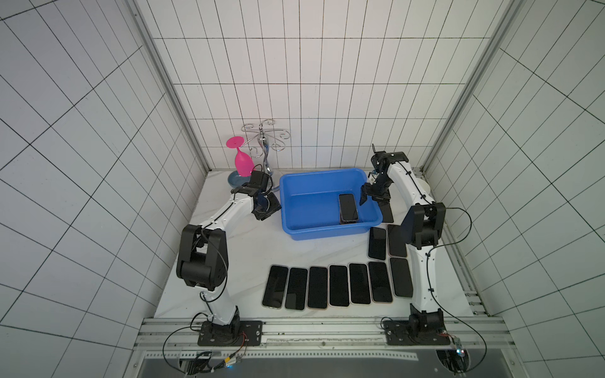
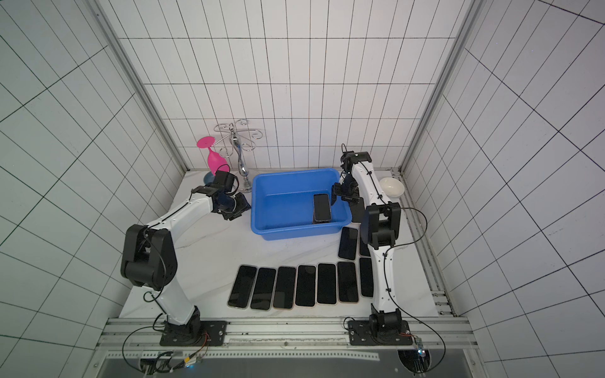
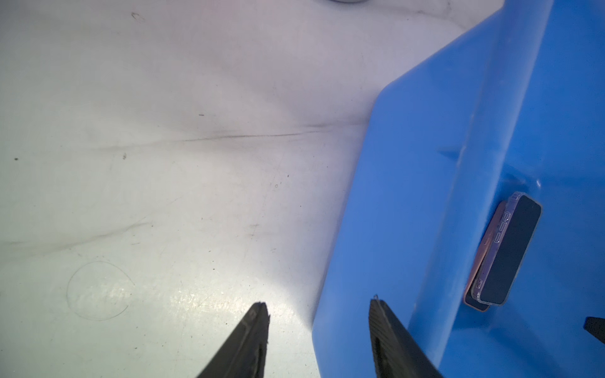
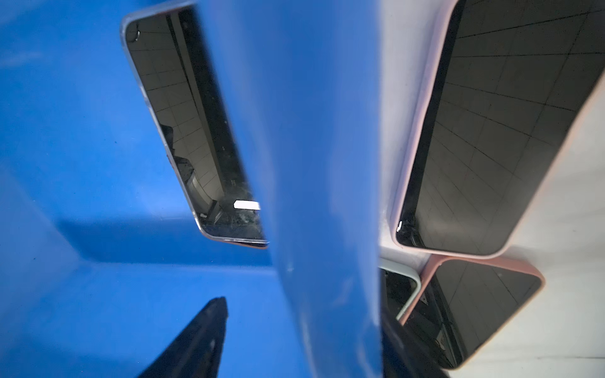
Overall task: Take the phone out of the storage box
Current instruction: Adjust the storage box at the center of the board.
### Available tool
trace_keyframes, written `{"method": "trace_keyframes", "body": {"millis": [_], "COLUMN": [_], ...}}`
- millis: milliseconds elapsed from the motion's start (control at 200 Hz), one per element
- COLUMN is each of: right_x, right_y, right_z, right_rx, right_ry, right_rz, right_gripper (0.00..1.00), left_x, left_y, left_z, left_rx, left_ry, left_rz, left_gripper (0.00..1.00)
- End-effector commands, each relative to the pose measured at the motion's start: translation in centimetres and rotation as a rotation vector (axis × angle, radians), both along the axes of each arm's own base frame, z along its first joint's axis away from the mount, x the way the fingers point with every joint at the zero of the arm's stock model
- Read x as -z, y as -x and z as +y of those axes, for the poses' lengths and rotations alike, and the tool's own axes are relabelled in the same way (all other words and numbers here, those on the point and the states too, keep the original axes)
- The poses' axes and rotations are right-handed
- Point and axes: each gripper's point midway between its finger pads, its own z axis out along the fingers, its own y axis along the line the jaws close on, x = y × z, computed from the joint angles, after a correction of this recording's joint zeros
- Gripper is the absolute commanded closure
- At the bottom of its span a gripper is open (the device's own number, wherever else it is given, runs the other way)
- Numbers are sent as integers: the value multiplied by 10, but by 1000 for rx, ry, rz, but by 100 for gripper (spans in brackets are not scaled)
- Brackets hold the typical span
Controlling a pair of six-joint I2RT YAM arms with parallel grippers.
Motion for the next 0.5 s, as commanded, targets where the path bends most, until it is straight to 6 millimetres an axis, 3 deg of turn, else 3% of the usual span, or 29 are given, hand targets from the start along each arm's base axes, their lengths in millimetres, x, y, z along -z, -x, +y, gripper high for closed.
{"method": "trace_keyframes", "body": {"millis": [0,140,495], "right_x": [-2,2,0], "right_y": [-9,-19,-55], "right_z": [36,45,42], "right_rx": [26,65,192], "right_ry": [-155,-192,-258], "right_rz": [1,7,-52], "right_gripper": [44,51,51], "left_x": [-13,-17,-19], "left_y": [-11,-21,-73], "left_z": [-1,-2,-19], "left_rx": [18,27,54], "left_ry": [30,45,92], "left_rz": [-46,-65,-110], "left_gripper": [47,47,47]}}
